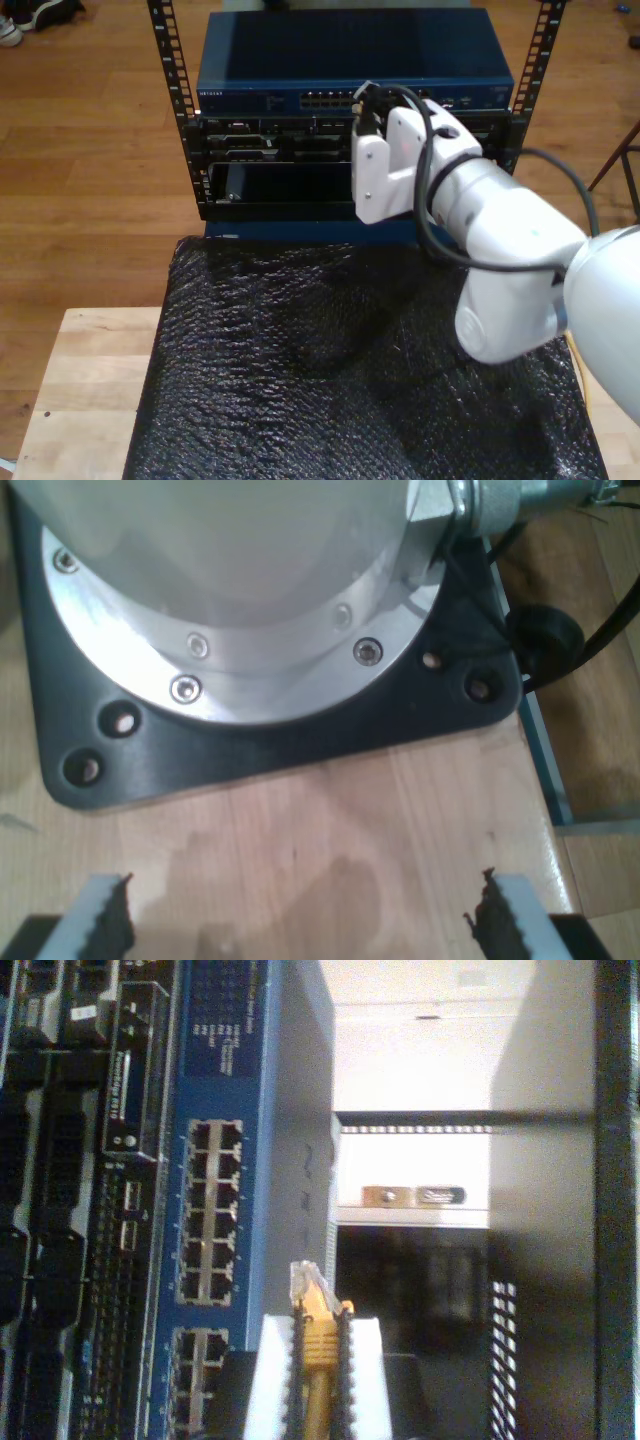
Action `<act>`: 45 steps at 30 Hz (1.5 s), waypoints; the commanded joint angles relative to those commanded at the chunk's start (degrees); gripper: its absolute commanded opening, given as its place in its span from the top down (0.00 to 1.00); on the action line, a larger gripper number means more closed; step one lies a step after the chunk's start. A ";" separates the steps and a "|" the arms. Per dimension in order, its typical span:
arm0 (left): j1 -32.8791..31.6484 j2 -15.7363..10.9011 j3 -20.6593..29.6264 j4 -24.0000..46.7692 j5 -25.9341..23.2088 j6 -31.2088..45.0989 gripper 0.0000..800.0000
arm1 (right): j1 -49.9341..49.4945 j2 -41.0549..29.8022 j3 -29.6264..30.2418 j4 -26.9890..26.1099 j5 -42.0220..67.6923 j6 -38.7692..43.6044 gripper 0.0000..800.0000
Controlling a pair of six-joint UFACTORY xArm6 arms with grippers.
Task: Grab the cable and plug it in
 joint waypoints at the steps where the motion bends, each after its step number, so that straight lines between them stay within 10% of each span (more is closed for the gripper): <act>1: 0.00 0.00 0.00 0.00 0.00 0.00 0.00 | 0.00 0.26 0.44 0.00 -2.37 -0.09 1.00; 45: 0.00 0.00 0.00 0.00 0.00 0.00 0.00 | 9.32 18.02 -10.81 34.37 -19.34 -13.54 1.00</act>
